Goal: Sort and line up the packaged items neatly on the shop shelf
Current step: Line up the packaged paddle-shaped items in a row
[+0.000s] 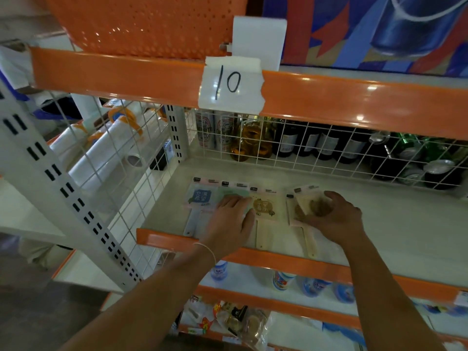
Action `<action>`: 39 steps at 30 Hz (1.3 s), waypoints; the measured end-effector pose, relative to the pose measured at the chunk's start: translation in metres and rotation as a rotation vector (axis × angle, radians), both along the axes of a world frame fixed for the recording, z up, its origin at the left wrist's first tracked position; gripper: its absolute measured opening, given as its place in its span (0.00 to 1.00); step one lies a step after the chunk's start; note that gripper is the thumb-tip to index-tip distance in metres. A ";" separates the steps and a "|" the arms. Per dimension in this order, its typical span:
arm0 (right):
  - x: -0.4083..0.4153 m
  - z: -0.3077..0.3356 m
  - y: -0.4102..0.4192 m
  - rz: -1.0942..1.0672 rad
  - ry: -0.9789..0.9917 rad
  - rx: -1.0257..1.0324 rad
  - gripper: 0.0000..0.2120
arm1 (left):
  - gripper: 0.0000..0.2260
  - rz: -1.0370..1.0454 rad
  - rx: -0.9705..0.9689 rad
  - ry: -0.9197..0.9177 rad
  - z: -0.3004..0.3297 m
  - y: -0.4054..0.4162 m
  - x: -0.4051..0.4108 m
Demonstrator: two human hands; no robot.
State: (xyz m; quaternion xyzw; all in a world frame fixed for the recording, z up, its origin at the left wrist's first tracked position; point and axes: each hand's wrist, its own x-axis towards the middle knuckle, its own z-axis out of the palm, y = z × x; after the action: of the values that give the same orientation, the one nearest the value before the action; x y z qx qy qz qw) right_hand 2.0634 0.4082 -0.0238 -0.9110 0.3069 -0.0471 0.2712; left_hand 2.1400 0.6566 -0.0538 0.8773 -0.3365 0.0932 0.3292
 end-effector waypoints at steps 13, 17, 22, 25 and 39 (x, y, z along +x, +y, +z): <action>0.010 0.015 0.075 0.150 -0.391 0.306 0.15 | 0.07 0.240 -0.498 1.100 0.040 -0.043 0.012; 0.017 0.001 0.066 0.036 -0.422 0.562 0.12 | 0.09 0.159 -0.390 1.043 0.039 -0.034 0.018; 0.031 -0.021 0.058 -0.150 -0.428 0.606 0.11 | 0.10 0.221 -0.140 0.444 0.028 0.001 0.024; 0.040 -0.030 0.061 -0.169 -0.388 0.558 0.11 | 0.14 0.149 0.074 0.172 -0.001 0.020 0.029; 0.053 -0.060 0.083 0.193 -0.382 -0.125 0.11 | 0.25 0.061 0.263 -0.021 -0.046 0.028 0.029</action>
State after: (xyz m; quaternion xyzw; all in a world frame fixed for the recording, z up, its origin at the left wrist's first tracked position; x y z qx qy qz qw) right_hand 2.1163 0.4908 -0.0842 -0.9258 0.1580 -0.2116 0.2706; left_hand 2.1692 0.6845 -0.1002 0.9217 -0.3224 0.0676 0.2049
